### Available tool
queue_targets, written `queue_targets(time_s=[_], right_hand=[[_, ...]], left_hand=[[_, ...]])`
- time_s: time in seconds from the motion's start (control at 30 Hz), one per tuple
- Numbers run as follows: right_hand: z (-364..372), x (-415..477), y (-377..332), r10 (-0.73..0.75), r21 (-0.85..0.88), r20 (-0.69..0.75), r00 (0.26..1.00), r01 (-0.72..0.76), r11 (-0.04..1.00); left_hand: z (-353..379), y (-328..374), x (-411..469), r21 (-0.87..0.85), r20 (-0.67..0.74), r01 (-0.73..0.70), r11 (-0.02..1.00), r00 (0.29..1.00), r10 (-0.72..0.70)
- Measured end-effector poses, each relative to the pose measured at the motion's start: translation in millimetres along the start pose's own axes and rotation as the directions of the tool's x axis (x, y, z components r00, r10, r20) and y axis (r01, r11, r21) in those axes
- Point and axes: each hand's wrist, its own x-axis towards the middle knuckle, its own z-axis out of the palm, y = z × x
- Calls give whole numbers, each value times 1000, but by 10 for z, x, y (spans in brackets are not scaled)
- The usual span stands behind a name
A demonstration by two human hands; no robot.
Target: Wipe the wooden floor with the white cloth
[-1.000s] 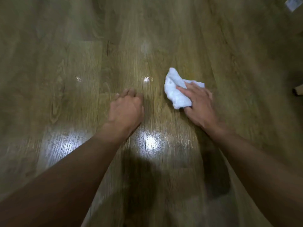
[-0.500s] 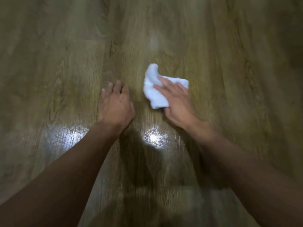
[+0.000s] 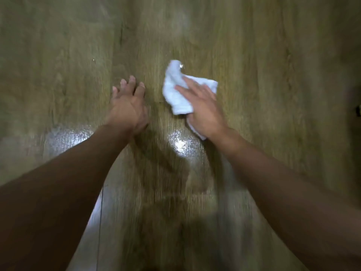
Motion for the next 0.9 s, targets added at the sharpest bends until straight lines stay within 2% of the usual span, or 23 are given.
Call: queue_targets(time_s=[0.1, 0.17, 0.2, 0.23, 0.3, 0.37, 0.43, 0.47, 0.5, 0.6, 0.67, 0.73, 0.8, 0.87, 0.9], right_hand=[[-250, 106, 476, 250, -31, -62, 966, -252, 967], [-231, 412, 438, 419, -47, -129, 899, -428, 903], [-189, 547, 335, 452, -55, -148, 880, -463, 885], [-137, 639, 208, 449, -51, -131, 884, -459, 887], [-39, 631, -34, 313, -32, -48, 948, -315, 949], [18, 302, -136, 140, -22, 20, 990, -140, 990], [-23, -186, 6, 76, 0, 7, 997, -76, 997], [-79, -392, 150, 118, 4, -29, 993, -118, 993], [-163, -511, 315, 221, 6, -74, 973, -221, 975], [-320, -313, 649, 540, 35, -228, 810, -547, 836], [-290, -4, 602, 596, 19, -231, 769, -608, 793], [-208, 143, 425, 507, 28, -157, 848, -509, 860], [-161, -70, 278, 321, 13, -61, 945, -321, 947], [-158, -491, 297, 184, 17, -11, 983, -184, 983], [-175, -706, 358, 160, 22, -13, 987, -160, 987]], left_hand=[[63, -16, 32, 79, 17, 12, 997, 1000, -13], [86, 3, 77, 100, 5, 9, 995, 1000, -10], [81, 20, 88, 99, -1, 18, 995, 1000, -18], [64, 32, 90, 94, 0, 26, 995, 1000, -26], [10, 36, 93, 76, 15, 23, 997, 1000, -25], [-31, 32, 96, 66, 26, 13, 998, 1000, -15], [-9, 35, 89, 78, 21, 8, 997, 1000, -10], [18, 27, 86, 91, 15, 5, 996, 1000, -7], [47, 18, 89, 105, 10, 2, 994, 1000, -3], [94, -5, 119, 113, -15, 21, 993, 1000, -19], [84, 39, 126, 88, -6, 39, 995, 999, -39], [70, 101, 110, 76, 19, 83, 994, 996, -84], [35, 184, 105, 62, 49, 132, 989, 990, -135], [8, 232, 107, 53, 65, 153, 987, 986, -157], [7, 236, 103, 57, 66, 151, 987, 986, -155]])
